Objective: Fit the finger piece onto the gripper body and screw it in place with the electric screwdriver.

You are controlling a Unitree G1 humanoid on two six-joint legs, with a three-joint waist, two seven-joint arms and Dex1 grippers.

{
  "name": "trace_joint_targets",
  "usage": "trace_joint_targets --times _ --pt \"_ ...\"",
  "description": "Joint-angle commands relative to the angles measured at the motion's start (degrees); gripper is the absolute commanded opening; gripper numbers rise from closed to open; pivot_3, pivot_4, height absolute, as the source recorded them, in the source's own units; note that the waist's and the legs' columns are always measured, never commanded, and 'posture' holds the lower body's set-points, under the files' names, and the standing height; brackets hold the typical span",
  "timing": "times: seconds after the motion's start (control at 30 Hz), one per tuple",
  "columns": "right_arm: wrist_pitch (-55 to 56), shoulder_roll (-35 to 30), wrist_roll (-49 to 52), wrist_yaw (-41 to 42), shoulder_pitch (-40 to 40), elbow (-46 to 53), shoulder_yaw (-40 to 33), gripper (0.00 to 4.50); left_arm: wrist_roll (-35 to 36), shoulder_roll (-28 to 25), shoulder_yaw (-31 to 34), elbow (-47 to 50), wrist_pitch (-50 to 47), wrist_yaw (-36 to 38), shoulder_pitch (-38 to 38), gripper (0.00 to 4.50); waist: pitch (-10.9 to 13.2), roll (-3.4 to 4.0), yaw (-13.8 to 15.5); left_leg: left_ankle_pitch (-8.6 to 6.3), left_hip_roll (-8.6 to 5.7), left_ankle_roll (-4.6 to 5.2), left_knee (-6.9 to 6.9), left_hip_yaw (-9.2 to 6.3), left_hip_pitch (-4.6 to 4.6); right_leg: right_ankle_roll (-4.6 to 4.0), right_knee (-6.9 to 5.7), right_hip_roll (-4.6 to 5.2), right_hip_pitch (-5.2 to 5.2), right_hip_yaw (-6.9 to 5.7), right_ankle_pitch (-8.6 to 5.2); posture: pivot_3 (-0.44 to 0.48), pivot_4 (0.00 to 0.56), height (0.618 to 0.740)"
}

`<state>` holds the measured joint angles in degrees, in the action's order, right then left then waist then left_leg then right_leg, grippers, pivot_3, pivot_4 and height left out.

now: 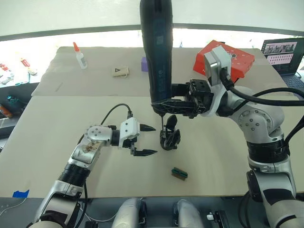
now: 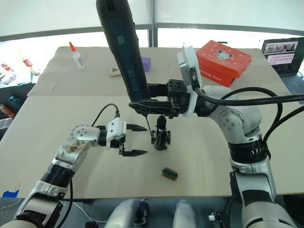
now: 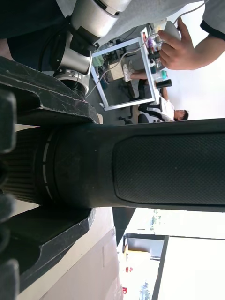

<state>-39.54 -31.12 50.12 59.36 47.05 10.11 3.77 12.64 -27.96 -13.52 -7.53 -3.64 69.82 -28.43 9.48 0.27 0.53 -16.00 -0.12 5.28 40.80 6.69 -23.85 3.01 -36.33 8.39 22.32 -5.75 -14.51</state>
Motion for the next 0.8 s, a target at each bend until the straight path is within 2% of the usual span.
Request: trace_joint_targets --times 0.03,0.8 --pt "-0.1 -0.4 0.1 1.3 2.1 1.5 -1.7 1.94 -0.6 1.2 -0.6 0.0 1.4 -0.4 -1.3 4.50 0.0 0.00 0.0 0.00 0.00 0.00 0.00 -0.01 0.00 0.00 0.00 0.00 0.00 -0.01 0.00 0.000 0.150 0.740" --pt "-0.3 -0.1 -1.6 1.8 0.3 2.0 -3.0 1.94 -0.6 1.2 -0.5 1.6 1.2 0.1 -0.2 4.50 0.0 0.00 0.0 0.00 0.01 0.00 0.01 -0.01 0.00 0.00 0.00 0.00 -0.01 0.00 0.00 0.000 0.150 0.740"
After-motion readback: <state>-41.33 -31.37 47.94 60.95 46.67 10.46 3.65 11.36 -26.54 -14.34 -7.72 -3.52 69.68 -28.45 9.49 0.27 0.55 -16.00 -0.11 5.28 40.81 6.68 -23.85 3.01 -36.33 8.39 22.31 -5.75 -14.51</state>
